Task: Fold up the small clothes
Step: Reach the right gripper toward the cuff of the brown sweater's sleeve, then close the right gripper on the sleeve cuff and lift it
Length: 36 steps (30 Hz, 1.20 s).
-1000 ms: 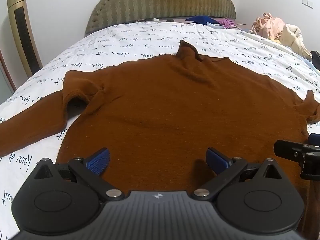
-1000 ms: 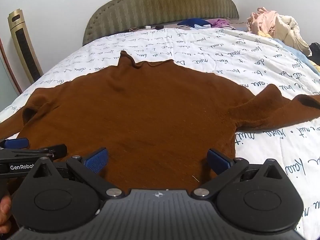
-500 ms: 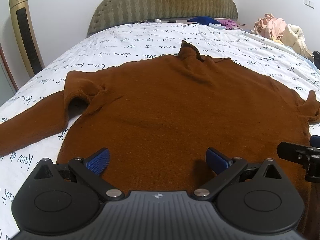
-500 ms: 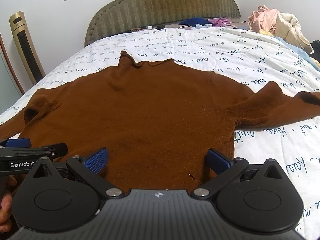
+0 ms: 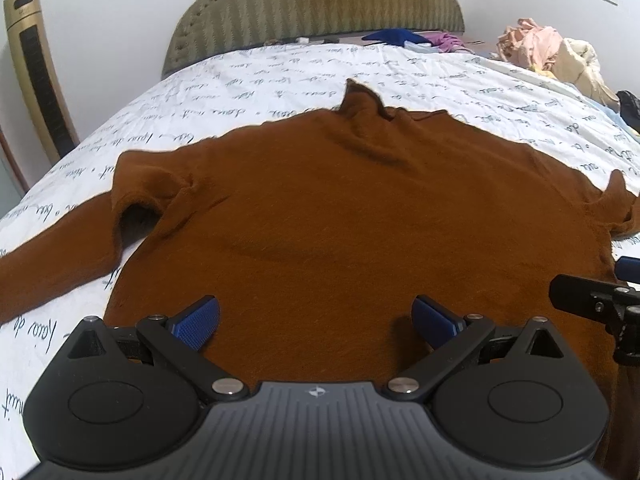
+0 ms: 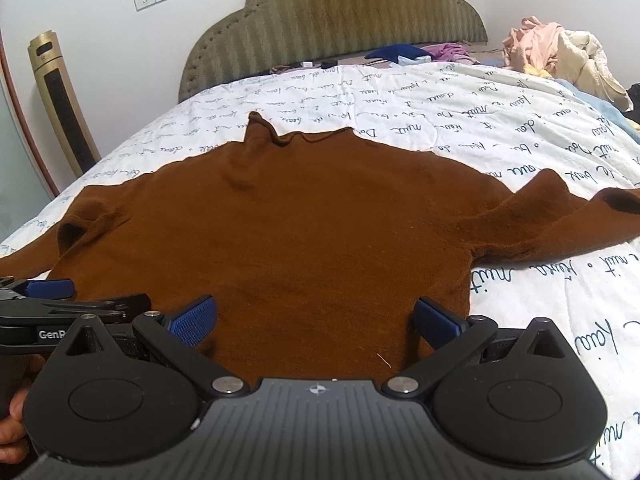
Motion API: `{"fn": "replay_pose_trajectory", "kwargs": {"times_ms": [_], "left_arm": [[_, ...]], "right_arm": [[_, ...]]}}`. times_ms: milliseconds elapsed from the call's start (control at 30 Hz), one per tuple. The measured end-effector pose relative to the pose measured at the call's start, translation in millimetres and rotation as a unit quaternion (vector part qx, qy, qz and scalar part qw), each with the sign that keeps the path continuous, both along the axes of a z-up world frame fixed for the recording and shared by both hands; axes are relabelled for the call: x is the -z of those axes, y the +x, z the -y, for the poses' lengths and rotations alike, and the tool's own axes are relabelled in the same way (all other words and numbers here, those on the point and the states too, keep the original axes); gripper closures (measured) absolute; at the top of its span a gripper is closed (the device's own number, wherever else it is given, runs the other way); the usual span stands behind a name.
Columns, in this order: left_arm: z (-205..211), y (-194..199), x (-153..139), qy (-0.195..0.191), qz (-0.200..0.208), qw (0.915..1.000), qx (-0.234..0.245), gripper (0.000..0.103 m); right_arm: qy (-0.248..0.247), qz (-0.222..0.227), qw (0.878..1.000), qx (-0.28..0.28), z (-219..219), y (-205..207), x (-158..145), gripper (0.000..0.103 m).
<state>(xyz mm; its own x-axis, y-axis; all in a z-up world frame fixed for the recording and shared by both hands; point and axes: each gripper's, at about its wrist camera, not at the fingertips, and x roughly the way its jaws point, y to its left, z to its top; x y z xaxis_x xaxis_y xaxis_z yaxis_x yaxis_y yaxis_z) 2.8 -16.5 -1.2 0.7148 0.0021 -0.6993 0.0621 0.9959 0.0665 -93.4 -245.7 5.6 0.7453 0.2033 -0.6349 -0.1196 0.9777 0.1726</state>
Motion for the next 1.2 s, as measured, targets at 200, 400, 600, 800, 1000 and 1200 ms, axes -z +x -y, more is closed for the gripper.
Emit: {"fn": "replay_pose_trajectory", "kwargs": {"times_ms": [200, 400, 600, 800, 1000, 1200], "left_arm": [[15.1, 0.8, -2.9, 0.012, 0.016, 0.9996, 0.019, 0.000], [27.4, 3.7, -0.1, 0.025, 0.023, 0.9991, 0.024, 0.000], [31.1, 5.8, 3.6, 0.016, 0.033, 0.9988, 0.032, 0.000], [33.8, 9.0, 9.1, 0.003, 0.038, 0.9985, 0.041, 0.000], [40.1, 15.6, 22.0, 0.017, 0.037, 0.9983, 0.043, 0.000], [47.4, 13.4, 28.5, 0.036, 0.047, 0.9970, 0.051, 0.000]], "right_arm": [[0.003, 0.018, 1.000, -0.005, 5.1, -3.4, -2.6, 0.000], [0.028, 0.017, 0.999, -0.004, 21.1, -4.5, -1.6, 0.000], [0.029, 0.062, 0.996, 0.063, 64.1, -12.3, -11.7, 0.000], [0.145, 0.067, 0.974, 0.160, 158.5, -15.7, -3.2, 0.000], [0.124, 0.093, 0.945, 0.287, 239.3, -28.0, 2.4, 0.000], [0.146, 0.092, 0.910, 0.377, 322.7, -22.3, 16.3, 0.000]]}}
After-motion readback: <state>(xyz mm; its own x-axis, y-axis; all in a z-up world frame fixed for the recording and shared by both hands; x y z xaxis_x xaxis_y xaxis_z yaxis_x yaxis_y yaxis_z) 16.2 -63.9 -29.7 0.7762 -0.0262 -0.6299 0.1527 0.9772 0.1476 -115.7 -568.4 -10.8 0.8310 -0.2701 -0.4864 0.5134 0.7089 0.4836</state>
